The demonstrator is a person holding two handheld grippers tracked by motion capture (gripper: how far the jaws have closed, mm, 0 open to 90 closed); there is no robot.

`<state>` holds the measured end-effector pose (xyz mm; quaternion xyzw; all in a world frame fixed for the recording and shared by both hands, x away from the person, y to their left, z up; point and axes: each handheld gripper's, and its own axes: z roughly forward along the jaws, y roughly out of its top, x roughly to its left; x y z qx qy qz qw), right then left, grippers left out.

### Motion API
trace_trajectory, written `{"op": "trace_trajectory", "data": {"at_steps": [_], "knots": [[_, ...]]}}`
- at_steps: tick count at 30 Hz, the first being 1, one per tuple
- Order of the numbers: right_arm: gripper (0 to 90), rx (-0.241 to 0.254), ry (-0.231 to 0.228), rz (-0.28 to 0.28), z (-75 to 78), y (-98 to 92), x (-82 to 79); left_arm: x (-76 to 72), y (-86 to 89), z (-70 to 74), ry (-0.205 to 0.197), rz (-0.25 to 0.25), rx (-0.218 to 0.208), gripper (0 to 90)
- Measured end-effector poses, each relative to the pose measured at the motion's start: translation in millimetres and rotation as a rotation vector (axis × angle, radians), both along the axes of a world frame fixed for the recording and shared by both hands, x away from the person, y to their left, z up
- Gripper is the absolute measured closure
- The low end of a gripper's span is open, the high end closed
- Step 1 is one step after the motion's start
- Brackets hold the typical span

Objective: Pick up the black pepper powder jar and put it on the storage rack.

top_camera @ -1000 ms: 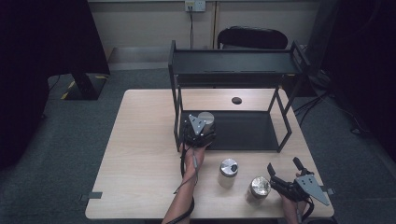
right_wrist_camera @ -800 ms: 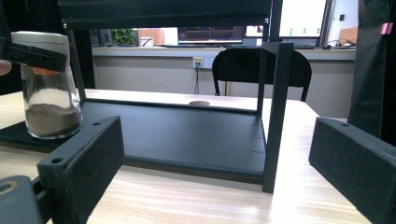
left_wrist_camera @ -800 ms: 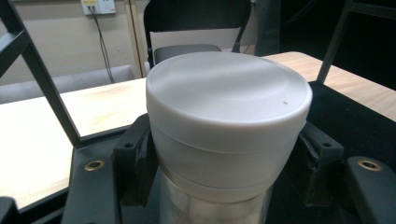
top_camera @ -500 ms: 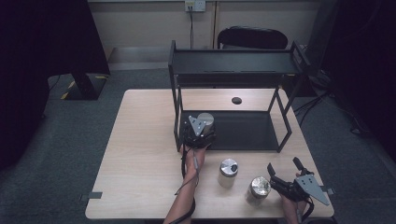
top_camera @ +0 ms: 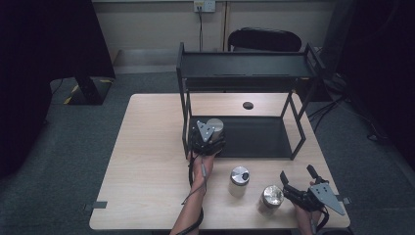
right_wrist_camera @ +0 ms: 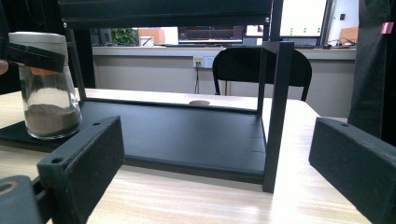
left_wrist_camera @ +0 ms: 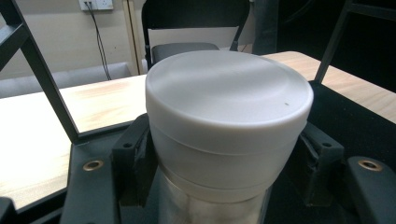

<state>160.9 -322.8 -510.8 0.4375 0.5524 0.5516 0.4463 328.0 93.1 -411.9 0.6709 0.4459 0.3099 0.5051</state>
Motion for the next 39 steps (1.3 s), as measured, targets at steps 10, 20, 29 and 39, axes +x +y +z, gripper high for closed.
{"op": "trace_trajectory", "data": {"at_steps": [10, 20, 29, 39], "knots": [[2.6, 0.000, -0.001, -0.003, -0.2, 0.4, -0.2, 1.2, -3.1, 6.1, -0.007, -0.005, 0.010, 32.3], [2.7, -0.001, 0.001, -0.002, 0.2, 0.5, 0.0, -2.1, -3.2, 10.6, -0.028, -0.003, 0.008, 30.3], [2.7, 0.000, 0.001, -0.004, 0.2, 0.6, 0.0, -4.9, -1.7, 20.9, -0.042, 0.008, 0.000, 27.2], [2.7, 0.001, -0.001, -0.011, -0.2, 1.8, -0.4, -10.1, 5.1, 34.6, -0.068, -0.002, 0.003, 21.4]]}}
